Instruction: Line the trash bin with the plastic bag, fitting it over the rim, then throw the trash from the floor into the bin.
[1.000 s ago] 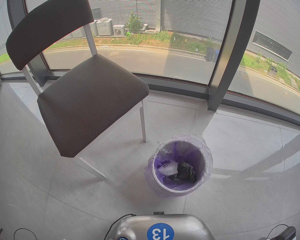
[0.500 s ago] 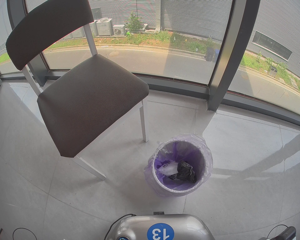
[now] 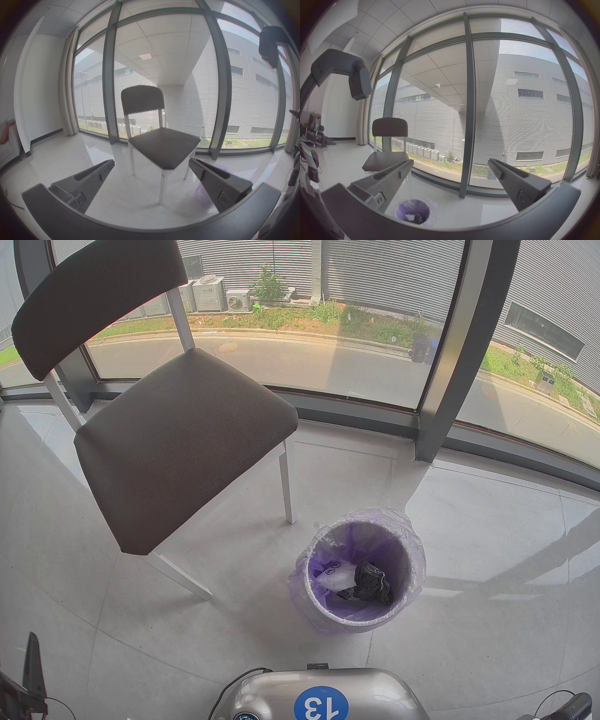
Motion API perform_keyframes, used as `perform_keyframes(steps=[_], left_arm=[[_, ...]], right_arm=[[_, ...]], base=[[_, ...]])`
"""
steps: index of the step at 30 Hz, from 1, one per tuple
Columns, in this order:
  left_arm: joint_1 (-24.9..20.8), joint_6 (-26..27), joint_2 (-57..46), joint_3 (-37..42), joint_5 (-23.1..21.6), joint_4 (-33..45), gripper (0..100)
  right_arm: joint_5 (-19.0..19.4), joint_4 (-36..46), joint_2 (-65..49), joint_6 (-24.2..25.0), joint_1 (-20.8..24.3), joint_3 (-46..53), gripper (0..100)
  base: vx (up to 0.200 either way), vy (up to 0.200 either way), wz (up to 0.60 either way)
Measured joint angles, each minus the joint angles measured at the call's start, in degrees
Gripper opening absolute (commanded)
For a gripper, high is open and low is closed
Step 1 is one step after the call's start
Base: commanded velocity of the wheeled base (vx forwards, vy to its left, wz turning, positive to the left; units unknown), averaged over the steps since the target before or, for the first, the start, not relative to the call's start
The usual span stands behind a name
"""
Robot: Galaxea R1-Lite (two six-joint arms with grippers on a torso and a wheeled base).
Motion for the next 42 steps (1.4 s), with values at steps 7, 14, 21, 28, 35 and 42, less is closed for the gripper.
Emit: perform_keyframes(steps=[7, 14, 21, 28, 35, 42], left_arm=[[0.02, 0.52, 0.00, 1.62, -0.16, 4.72, 100], [0.06, 1.46, 0.02, 1.82, -5.67, 8.42, 100], [0.06, 1.49, 0.02, 1.82, -6.30, 8.86, 100], [0.06, 1.46, 0.02, 1.82, -6.33, 8.86, 100], [0.06, 1.27, 0.02, 1.79, -6.22, 8.80, 100], [0.06, 1.32, 0.05, 1.79, -6.14, 8.78, 100]], right_arm=[[-0.23, -5.45, 0.02, -0.05, -0.02, 4.57, 100], [-0.55, -9.22, 0.05, -0.10, -0.02, 8.02, 100], [-0.26, -9.96, 0.05, -0.98, -0.02, 10.39, 100], [-0.50, -3.45, 0.05, -1.44, -0.02, 10.72, 100], [-2.78, 3.64, 0.07, -1.55, -0.02, 10.75, 100], [-7.29, 11.75, 0.07, -1.01, -0.02, 10.75, 100]], base=[[0.000, 0.000, 0.00], [0.000, 0.000, 0.00], [0.000, 0.000, 0.00], [0.000, 0.000, 0.00], [0.000, 0.000, 0.00], [0.000, 0.000, 0.00]])
